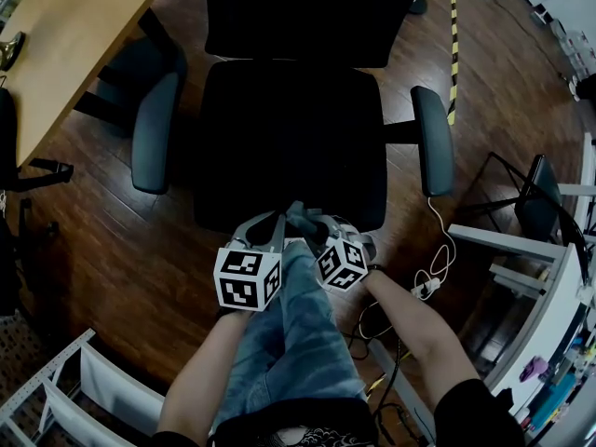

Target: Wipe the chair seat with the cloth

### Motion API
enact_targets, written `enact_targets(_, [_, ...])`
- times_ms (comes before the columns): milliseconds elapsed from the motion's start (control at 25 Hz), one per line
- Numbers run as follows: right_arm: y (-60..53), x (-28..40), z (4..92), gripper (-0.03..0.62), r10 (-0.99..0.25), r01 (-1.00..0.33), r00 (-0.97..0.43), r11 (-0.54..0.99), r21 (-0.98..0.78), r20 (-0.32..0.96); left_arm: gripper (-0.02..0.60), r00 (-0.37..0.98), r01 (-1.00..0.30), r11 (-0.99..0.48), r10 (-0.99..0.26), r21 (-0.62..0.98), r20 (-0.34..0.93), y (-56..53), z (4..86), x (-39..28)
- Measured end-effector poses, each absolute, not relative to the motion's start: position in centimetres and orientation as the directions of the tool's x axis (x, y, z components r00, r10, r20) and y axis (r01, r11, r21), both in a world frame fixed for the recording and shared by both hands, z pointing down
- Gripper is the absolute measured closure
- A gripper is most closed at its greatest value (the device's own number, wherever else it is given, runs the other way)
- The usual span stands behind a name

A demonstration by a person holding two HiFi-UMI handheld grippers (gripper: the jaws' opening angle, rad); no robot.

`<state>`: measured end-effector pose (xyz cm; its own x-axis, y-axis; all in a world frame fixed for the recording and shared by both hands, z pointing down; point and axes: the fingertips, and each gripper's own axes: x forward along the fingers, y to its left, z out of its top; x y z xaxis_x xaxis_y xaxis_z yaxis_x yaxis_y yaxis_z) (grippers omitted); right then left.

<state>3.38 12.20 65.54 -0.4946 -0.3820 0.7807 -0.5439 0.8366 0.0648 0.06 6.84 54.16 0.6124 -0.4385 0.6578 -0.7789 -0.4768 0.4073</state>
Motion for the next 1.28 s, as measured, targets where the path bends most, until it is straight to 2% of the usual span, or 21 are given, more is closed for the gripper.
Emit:
enact_targets(240, [8.7,4.0,63.2,0.582,-0.441,-0.579,-0.51,0.811,0.084,0.738,0.578,0.61,-0.782,-0.468,-0.44,0.412,0.659,6.2,54.4,0.3])
enact_targets(600, [-3.8,7.7,59.9,0.582,-0.553,-0.646,-0.452,0.744,0.171,0.7,0.578,0.635,-0.767,-0.478,-0.468,0.428,0.614,1.0,52.1,1.8])
enact_targets(920, [-13.9,12.0,60.1,0.582,-0.579,-0.698,-0.392,0.693,0.179,0.715,0.578,0.623,-0.774,-0.467,-0.439,0.427,0.648,-4.2,53.1,3.9])
enact_targets(1280, [-22.4,17.1,63.5,0.582,-0.555,-0.702,-0.315,0.682,0.204,0.77,0.578,0.613,-0.781,-0.459,-0.436,0.423,0.659,-11.2,54.0,6.1])
